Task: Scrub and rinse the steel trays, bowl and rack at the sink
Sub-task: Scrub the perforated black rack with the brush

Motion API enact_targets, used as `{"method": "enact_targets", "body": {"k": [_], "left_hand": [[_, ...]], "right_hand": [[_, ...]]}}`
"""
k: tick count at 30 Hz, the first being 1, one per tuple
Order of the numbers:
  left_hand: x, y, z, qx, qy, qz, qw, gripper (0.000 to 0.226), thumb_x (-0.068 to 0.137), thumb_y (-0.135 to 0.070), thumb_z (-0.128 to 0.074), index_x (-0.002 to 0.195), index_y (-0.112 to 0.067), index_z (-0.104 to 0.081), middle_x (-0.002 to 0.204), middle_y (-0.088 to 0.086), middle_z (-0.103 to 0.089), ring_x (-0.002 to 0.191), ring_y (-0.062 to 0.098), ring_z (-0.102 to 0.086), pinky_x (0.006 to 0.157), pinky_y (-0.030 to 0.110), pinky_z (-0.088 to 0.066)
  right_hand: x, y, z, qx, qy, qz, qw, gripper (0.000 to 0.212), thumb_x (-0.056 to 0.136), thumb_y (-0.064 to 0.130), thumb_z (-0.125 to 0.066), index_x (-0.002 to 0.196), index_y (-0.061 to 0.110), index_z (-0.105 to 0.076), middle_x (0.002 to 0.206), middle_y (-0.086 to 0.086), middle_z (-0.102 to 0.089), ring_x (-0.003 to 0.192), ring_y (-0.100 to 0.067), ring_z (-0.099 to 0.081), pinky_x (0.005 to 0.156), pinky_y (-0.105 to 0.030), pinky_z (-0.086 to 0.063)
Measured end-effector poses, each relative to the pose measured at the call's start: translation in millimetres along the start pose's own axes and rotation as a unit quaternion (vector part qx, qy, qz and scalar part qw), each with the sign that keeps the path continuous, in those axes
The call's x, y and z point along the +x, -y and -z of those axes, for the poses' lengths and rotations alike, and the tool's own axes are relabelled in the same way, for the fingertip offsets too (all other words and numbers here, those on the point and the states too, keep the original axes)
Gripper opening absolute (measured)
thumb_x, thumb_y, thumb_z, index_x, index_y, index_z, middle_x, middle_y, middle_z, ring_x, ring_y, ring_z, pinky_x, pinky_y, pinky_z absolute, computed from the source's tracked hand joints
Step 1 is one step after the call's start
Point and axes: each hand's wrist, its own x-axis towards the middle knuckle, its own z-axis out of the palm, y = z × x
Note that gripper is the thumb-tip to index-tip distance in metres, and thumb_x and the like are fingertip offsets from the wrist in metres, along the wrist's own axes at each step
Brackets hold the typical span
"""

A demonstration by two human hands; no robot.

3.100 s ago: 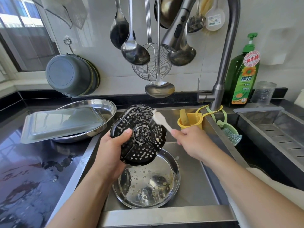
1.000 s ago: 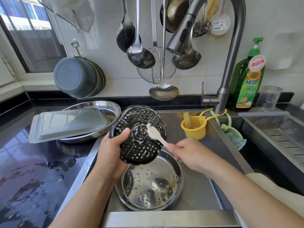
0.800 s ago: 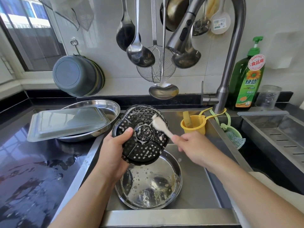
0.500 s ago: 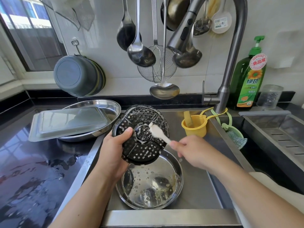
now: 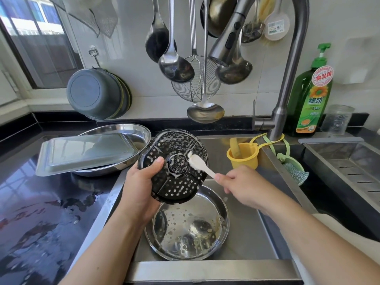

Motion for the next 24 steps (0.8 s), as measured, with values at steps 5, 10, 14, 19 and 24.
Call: {"method": "enact_targets", "body": {"k": [5,10,14,19,24], "left_hand": [[1.0,0.8,-0.5,-0.018,-0.019,-0.008,1.0,0.037,0.102,-0.003,-0.05,0.137,0.001,-0.058,0.126,0.024,-0.071,0.118,0.041,-0.068,0.104,0.058,-0.052],[1.9,-4.8,-0.2,-0.041,-0.026,-0.016,0.999,0.037,0.102,-0.005,-0.05,0.138,0.001,-0.057,0.127,0.024,-0.07,0.119,0.041,-0.068,0.106,0.059,-0.05],[0.6,-4.6,-1.2,-0.041,-0.024,-0.009,0.999,0.036,0.103,-0.005,-0.048,0.137,-0.001,-0.058,0.126,0.023,-0.071,0.118,0.04,-0.069,0.105,0.057,-0.051],[1.6,-5.7,-0.2,-0.053,-0.029,-0.011,0.998,0.037,0.104,-0.007,-0.047,0.139,0.0,-0.057,0.129,0.024,-0.069,0.12,0.04,-0.068,0.108,0.057,-0.049],[2.8,-6.8,0.2,-0.061,-0.035,-0.01,0.998,0.037,0.104,-0.009,-0.046,0.139,0.002,-0.057,0.13,0.023,-0.069,0.121,0.039,-0.067,0.111,0.059,-0.046]], "right_hand": [[-3.0,-0.4,-4.2,-0.017,0.011,0.008,1.0,0.053,0.1,0.051,-0.056,0.06,0.017,-0.061,0.037,0.009,-0.038,0.049,-0.014,-0.041,0.052,-0.027,-0.031],[-3.1,1.2,2.8,-0.011,0.012,0.015,1.0,0.052,0.101,0.05,-0.054,0.062,0.016,-0.061,0.031,0.011,-0.039,0.045,-0.009,-0.039,0.051,-0.026,-0.028],[-4.2,0.5,2.0,-0.01,0.008,0.018,1.0,0.052,0.1,0.051,-0.055,0.061,0.017,-0.061,0.032,0.011,-0.037,0.043,-0.008,-0.037,0.05,-0.026,-0.028],[-3.8,2.7,-0.1,-0.008,0.002,0.019,1.0,0.052,0.1,0.052,-0.054,0.062,0.018,-0.062,0.033,0.011,-0.04,0.045,-0.01,-0.04,0.05,-0.027,-0.03],[-2.7,-3.4,4.9,-0.009,0.001,0.01,1.0,0.052,0.102,0.05,-0.053,0.064,0.016,-0.063,0.032,0.012,-0.041,0.049,-0.01,-0.043,0.053,-0.027,-0.031]]}}
